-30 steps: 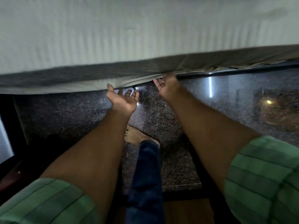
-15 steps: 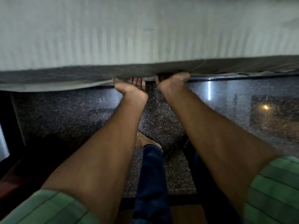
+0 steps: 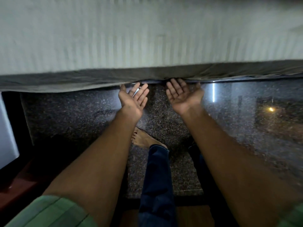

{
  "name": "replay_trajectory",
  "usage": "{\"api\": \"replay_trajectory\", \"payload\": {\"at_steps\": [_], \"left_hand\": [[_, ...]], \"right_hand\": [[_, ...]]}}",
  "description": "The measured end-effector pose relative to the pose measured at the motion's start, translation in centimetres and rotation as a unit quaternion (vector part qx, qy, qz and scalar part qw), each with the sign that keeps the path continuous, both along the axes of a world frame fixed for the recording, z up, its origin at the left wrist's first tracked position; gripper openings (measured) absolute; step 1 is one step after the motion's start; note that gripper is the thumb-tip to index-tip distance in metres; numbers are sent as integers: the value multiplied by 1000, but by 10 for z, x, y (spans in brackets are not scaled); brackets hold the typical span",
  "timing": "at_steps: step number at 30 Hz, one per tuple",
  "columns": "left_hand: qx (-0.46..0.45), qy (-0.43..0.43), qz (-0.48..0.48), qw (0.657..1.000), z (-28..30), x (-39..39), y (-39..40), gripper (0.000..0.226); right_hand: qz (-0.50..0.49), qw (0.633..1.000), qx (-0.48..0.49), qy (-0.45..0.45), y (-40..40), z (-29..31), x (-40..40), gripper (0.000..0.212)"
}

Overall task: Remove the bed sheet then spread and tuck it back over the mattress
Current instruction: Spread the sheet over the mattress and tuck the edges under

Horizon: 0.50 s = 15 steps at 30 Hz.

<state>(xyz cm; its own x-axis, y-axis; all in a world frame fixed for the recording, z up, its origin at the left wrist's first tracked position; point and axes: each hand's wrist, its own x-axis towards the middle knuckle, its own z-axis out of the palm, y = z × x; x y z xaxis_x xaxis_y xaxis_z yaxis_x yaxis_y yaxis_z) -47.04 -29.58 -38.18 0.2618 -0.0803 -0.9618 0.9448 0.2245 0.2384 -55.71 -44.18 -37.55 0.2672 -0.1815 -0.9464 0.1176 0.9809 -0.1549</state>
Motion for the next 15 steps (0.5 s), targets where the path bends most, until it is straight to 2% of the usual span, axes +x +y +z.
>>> {"api": "replay_trajectory", "payload": {"at_steps": [2,5,9,12,15], "left_hand": [[-8,5,37,999,4,1,3,72],[-30,-4,95,995,4,14,8,72],[-49,-18,139,989,5,42,26,80],[-30,-20,154,987,3,63,55,83],[-7,-40,191,981,3,84,93,79]], "right_hand": [[23,1000,16,15,19,5,7,77],[41,998,44,-9,50,8,37,76],[1,997,63,-40,82,10,86,75],[-14,998,63,-25,111,8,110,75],[24,998,57,-16,141,6,123,77]]}}
